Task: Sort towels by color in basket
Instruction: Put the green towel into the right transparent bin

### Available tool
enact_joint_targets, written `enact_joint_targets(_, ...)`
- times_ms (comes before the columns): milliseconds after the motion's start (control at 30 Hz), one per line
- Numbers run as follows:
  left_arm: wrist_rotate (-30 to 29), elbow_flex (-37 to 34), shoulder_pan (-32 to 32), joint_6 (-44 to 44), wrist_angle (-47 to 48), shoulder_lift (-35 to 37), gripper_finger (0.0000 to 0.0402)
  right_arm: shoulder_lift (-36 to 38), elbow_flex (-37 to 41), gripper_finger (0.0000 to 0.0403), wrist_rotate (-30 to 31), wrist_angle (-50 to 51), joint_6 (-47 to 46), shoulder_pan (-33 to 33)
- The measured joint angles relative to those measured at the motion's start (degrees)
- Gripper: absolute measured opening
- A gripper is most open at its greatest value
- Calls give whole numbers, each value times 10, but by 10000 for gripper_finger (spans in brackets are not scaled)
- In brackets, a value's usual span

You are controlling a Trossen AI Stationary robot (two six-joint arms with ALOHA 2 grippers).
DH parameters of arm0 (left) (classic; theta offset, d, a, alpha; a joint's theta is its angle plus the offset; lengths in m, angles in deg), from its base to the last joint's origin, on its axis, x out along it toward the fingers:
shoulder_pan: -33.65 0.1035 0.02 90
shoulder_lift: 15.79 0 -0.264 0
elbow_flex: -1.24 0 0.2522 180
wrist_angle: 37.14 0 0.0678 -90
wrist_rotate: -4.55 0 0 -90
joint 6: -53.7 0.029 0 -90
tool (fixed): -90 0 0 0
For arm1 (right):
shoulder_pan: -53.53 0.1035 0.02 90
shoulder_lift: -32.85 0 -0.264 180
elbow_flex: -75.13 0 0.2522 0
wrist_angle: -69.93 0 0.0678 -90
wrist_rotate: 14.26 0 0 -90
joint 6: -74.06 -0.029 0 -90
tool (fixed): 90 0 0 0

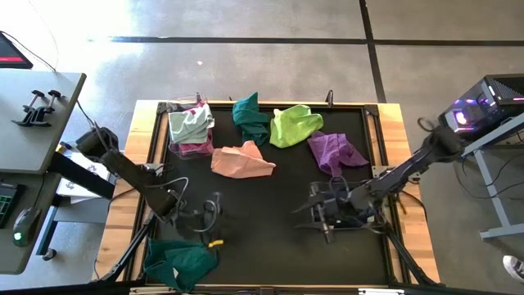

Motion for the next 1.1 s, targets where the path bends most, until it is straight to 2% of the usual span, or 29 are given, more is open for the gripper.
enact_joint_targets(67, 32, 2, -13, 17, -23, 0, 145, -37, -17, 195, 0, -17, 1, -10)
enact_joint_targets(133, 44, 17, -28, -22, 11, 0, 145, -71, -34, 203, 0, -17, 1, -18)
enact_joint_targets(200, 52, 38, -46, -112, 102, 0, 145, -106, -54, 208, -1, -17, 1, -25)
enact_joint_targets(333, 98, 75, -89, -353, 263, -8, 145, -163, -88, 209, -3, -17, 1, -36)
enact_joint_targets(467, 157, 80, -134, -532, 287, -26, 145, -200, -112, 209, -3, -12, 1, -44)
enact_joint_targets(600, 163, 80, -172, -616, 281, -70, 145, -214, -126, 209, -3, -8, 15, -50)
enact_joint_targets(733, 178, 80, -179, -622, 275, -135, 145, -214, -126, 209, -2, -8, 30, -50)
enact_joint_targets(833, 200, 83, -167, -576, 267, -178, 143, -214, -126, 209, -2, -4, 31, -50)
enact_joint_targets(933, 191, 86, -149, -502, 248, -206, 122, -214, -126, 209, -2, 5, 30, -50)
enact_joint_targets(1000, 166, 86, -134, -447, 242, -212, 93, -214, -126, 209, -2, 5, 29, -50)
enact_joint_targets(1100, 88, 81, -103, -361, 228, -208, 38, -214, -126, 209, -2, 5, 29, -50)
